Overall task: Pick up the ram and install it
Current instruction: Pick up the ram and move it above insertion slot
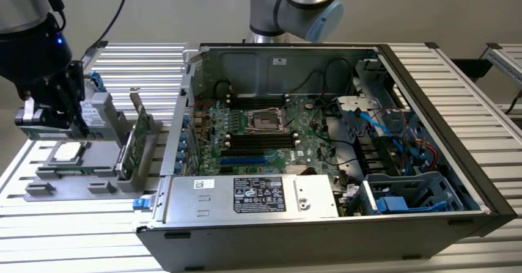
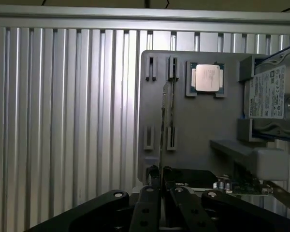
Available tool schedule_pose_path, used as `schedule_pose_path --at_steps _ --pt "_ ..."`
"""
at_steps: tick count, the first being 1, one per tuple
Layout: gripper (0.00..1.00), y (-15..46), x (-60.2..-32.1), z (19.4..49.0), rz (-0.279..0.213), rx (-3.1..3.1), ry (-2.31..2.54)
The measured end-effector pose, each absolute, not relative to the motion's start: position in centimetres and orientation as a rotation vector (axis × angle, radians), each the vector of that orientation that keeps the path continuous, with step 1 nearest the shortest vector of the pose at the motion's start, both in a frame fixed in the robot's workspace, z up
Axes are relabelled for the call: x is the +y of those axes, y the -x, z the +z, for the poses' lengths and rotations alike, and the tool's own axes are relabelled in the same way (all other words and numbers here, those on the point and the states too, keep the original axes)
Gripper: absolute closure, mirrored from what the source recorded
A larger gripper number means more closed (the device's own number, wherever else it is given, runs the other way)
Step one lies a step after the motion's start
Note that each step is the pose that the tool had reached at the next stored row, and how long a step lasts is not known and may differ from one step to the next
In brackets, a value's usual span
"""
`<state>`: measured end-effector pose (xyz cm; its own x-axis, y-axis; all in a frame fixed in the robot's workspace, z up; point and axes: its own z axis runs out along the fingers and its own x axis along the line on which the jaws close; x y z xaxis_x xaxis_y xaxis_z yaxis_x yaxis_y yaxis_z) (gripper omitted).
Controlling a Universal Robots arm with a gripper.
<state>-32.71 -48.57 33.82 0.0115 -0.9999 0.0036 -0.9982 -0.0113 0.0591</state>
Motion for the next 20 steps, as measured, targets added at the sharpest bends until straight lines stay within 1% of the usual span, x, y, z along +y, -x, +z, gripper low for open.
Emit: schedule_pose_path --at_steps 20 --pt "0.87 25.0 -48.3 36.8 -0.083 -2.182 -2.217"
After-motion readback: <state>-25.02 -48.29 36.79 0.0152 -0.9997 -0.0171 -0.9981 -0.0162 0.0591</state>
